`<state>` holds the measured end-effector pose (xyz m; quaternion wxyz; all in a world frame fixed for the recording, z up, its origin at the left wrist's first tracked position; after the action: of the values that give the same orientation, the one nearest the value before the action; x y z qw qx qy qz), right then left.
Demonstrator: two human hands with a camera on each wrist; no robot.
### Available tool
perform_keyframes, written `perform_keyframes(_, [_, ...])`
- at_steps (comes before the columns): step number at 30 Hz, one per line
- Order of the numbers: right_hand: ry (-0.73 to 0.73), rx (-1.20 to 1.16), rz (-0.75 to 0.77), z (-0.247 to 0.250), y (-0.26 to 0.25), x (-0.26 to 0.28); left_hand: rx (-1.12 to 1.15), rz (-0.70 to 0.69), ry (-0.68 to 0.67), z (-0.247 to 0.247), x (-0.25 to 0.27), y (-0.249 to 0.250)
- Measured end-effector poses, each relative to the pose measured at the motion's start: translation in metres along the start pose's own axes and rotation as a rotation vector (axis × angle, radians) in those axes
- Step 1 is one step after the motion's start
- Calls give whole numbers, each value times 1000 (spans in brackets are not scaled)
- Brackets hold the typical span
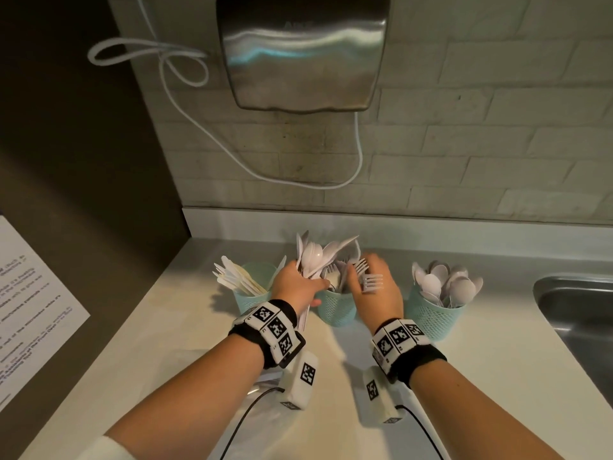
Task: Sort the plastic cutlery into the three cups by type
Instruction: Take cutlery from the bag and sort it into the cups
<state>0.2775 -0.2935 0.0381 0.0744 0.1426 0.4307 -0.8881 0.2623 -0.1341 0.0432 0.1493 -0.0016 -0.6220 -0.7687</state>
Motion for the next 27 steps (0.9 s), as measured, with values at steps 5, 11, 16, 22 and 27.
perform_keyframes(5, [-90, 74, -41, -7, 0, 1, 38, -10, -12, 3, 4, 2])
perform_keyframes(11, [110, 172, 196, 16, -24, -11, 134, -44, -12, 11, 11, 9])
perform_keyframes(16, [-18, 432, 75, 6, -19, -10, 174, -132, -7, 20, 19, 19])
perform_keyframes(22, [-49, 416, -30, 0, -11, -8, 195, -229, -105, 24, 35, 25])
perform_keyframes(27, [-55, 271, 311, 4, -33, 0, 202, -263, -78, 29, 41, 28])
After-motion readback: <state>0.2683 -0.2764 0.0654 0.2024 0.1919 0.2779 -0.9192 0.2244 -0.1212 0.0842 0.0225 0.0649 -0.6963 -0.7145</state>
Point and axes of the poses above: each hand's wrist, its own x-axis away from the middle knuckle, its own z-axis out of the back of the hand, y = z × x, the point moved 4 cm from there along -x, towards the middle knuckle, and after that the axes turned 4 degrees about -y, right-handed, at the moved point
